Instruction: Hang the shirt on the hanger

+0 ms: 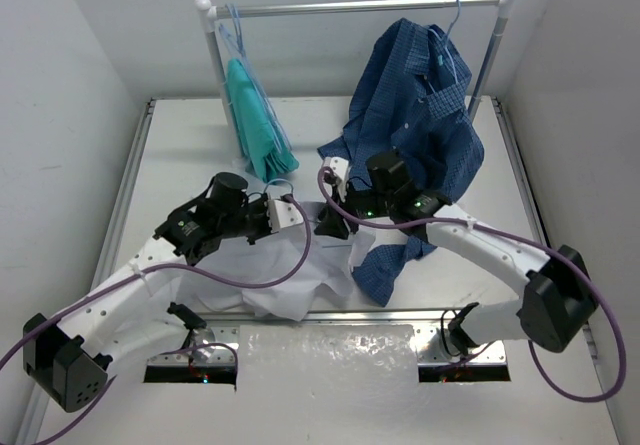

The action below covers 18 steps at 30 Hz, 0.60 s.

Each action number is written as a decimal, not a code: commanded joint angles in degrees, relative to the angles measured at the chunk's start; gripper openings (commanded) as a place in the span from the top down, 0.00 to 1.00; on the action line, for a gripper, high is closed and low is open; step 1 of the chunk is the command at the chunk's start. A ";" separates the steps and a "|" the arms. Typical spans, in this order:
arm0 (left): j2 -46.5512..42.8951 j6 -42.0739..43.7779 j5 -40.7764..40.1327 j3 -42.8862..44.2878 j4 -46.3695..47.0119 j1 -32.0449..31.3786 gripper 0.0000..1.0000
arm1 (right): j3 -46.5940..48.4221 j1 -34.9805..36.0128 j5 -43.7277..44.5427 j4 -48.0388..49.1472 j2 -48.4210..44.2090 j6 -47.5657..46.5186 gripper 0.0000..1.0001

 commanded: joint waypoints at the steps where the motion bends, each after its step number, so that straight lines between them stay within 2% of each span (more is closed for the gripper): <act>1: -1.26 -0.12 3.54 0.15 4.01 -0.47 1.00 | 2.47 0.46 -5.64 8.14 2.91 3.34 0.61; 7: -0.81 -0.56 3.72 0.50 4.18 -0.55 1.00 | 0.18 0.46 -4.86 14.03 4.76 7.38 0.70; 10: -0.46 -1.70 4.33 0.76 4.71 -0.47 1.00 | 0.44 0.81 -4.16 16.06 6.17 9.41 0.81; 11: -0.37 -1.88 4.33 0.85 4.71 -0.47 1.00 | 0.70 0.81 -3.98 16.32 6.26 9.59 0.95; 12: -0.29 -2.06 4.33 1.11 4.54 -0.47 1.00 | 0.79 0.81 -3.80 16.06 5.83 9.76 1.00; 14: -0.37 -2.06 3.46 1.73 2.78 -0.38 0.99 | 0.19 0.11 -1.79 13.27 4.25 7.84 1.00; 15: -0.46 -1.71 3.37 1.90 0.78 0.14 0.95 | -0.17 -0.24 -0.91 11.77 2.15 6.53 1.00; 16: -0.37 -0.57 3.80 2.17 -0.55 0.67 0.85 | -0.78 -0.94 -0.12 7.84 1.09 3.38 1.00; 18: -0.46 -0.21 4.59 2.08 -2.40 2.69 0.77 | -1.31 -1.91 2.34 3.96 -1.72 0.73 1.00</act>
